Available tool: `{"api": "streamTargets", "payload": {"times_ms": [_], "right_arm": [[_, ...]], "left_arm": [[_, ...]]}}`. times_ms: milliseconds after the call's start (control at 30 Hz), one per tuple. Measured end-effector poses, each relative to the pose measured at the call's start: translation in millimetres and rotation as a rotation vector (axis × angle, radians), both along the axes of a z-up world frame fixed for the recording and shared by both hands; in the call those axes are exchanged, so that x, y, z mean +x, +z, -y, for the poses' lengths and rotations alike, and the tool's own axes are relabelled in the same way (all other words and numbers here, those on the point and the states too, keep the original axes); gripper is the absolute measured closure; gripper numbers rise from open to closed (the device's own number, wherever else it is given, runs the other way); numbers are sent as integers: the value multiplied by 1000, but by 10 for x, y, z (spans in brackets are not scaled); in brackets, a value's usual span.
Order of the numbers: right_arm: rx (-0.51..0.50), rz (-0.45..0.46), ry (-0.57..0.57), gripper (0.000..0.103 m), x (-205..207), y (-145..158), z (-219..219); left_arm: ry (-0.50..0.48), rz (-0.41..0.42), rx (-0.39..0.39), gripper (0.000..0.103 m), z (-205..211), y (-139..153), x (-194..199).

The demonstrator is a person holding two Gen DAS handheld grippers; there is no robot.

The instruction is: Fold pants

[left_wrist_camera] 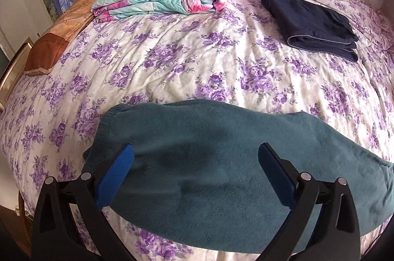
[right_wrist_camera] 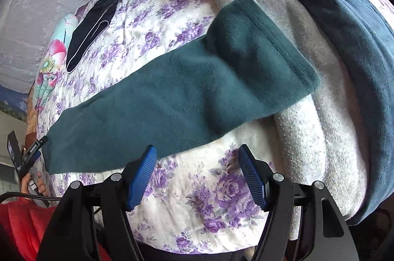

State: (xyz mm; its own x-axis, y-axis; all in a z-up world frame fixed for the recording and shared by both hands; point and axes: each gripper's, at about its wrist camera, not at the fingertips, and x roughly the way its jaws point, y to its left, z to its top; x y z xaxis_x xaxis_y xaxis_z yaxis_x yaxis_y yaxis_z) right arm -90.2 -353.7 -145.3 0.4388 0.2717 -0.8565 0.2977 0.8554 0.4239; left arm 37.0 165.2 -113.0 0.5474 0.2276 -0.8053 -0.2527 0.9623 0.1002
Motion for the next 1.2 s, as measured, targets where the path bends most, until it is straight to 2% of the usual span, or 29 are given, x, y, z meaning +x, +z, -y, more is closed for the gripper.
{"api": "streamTargets", "payload": {"times_ms": [167,333,400,500,667,800,867,967,1000,1033,1100,1200], "right_arm": [[53,25,-87,32,38,-76,80],[118,70,-180,33,27,-40,194],[114,91,-204,33,-48,-7,244],[142,134,-268,33,-200,-4,347],[211,180,-349,40,-234,-121,474],[218,225,-371,43,-105,-192,511],[198,248,-381,47,-31,-212,521],[156,262,-389,62,62,-223,528],[146,260,-389,72,79,-221,535],[138,254,-388,87,87,-211,547],[135,250,-384,93,80,-169,581],[68,267,-339,94,94,36,528]], "left_arm": [[-32,-19,-7,5,50,-56,47],[-70,-36,-94,5,19,-133,-25],[-80,-56,-100,5,12,-204,-73],[-87,-115,-58,5,0,-408,-122],[-118,-74,39,4,101,-508,-193],[-107,-60,40,4,96,-509,-201],[-113,-57,42,4,95,-506,-212],[-113,-63,32,4,89,-497,-220],[-114,-67,20,4,73,-477,-215],[-112,-67,-2,4,46,-441,-233],[-98,-42,-33,4,-30,-355,-300],[-26,36,-33,4,-260,-248,-524]]}}
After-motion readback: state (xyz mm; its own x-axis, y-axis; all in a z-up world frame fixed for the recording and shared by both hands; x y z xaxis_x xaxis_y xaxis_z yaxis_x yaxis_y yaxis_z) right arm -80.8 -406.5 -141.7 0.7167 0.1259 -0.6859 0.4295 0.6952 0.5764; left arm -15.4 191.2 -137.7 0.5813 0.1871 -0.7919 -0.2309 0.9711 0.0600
